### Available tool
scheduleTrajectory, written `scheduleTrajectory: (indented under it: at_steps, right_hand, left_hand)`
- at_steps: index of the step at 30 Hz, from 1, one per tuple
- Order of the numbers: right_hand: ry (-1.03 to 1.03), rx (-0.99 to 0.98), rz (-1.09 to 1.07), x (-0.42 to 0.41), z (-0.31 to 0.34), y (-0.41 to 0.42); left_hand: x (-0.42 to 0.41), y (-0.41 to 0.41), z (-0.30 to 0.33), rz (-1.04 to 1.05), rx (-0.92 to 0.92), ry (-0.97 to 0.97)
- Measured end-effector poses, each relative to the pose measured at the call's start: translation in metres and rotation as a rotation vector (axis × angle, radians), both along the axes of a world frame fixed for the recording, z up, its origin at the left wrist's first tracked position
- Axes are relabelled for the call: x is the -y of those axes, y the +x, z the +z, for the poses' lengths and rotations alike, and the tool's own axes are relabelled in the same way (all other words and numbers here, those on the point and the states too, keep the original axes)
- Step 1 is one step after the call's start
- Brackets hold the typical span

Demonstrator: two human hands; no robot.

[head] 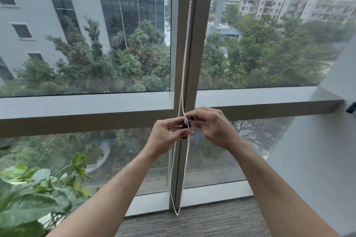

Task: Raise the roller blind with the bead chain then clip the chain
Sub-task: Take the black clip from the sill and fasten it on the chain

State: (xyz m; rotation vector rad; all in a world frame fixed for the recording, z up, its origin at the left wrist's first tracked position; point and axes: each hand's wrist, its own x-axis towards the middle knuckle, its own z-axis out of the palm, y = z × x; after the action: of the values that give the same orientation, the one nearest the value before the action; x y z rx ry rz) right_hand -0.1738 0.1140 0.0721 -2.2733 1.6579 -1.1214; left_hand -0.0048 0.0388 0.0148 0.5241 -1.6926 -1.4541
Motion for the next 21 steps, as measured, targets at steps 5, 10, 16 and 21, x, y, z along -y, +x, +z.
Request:
scheduleTrajectory:
  at_steps: [5,10,16,21]
  right_hand:
    - [0.013,-0.021,0.036,0.001,0.004,0.004]
    - [-0.024,-0.059,0.070,0.005,0.009,0.006]
    - [-0.039,-0.054,0.101,0.009,0.010,0.010]
    - [-0.024,-0.015,0.106,0.011,0.008,0.008]
  left_hand:
    - [0.003,0.003,0.001,-0.040,-0.014,0.053]
    - [0.006,0.007,0.007,-0.068,-0.012,0.099]
    - [0.009,0.012,0.011,-0.082,0.031,0.122]
    - [0.010,0.016,0.011,-0.133,0.055,0.140]
